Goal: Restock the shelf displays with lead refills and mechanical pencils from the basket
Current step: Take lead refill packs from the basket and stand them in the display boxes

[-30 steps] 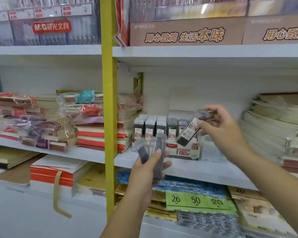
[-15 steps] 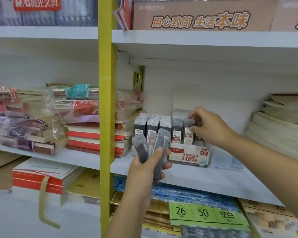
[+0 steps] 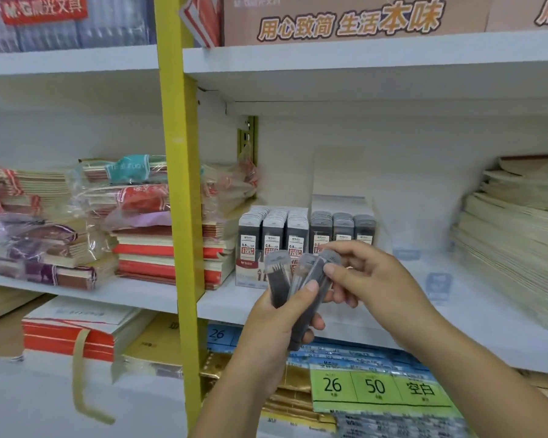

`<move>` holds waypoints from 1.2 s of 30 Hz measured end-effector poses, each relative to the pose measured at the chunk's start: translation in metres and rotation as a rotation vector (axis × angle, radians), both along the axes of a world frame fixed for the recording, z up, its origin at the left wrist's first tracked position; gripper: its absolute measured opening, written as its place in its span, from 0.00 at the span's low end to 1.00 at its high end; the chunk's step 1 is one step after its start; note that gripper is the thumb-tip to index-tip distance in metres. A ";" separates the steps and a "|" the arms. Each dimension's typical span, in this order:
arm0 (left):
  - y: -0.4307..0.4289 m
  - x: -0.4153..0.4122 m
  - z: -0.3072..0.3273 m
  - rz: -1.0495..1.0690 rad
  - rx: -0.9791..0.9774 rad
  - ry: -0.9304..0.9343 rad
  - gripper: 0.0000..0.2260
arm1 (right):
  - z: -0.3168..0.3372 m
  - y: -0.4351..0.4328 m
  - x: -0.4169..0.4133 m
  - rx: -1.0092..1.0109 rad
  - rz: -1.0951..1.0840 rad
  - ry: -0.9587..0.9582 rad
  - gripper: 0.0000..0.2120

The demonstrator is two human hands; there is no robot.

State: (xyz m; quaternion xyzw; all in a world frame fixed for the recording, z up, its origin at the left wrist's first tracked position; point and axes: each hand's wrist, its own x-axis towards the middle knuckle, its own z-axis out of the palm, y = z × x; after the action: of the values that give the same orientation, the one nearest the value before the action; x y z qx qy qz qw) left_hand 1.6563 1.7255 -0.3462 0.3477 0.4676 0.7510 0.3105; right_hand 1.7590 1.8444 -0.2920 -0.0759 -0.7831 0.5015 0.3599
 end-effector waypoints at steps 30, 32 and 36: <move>-0.006 -0.003 0.001 0.215 -0.167 0.099 0.09 | 0.026 0.025 0.025 0.180 -0.286 0.356 0.18; -0.006 -0.008 0.004 0.223 -0.150 0.076 0.08 | 0.047 0.042 0.017 0.389 -0.344 0.268 0.16; -0.006 -0.012 0.004 0.208 -0.124 0.080 0.08 | 0.065 0.062 -0.010 0.702 -0.410 -0.042 0.16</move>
State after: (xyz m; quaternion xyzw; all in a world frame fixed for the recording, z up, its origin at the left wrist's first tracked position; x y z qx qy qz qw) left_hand 1.6442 1.7195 -0.3426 0.3074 0.5585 0.7344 0.2330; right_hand 1.7487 1.9065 -0.2274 -0.1132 -0.8824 0.1197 0.4406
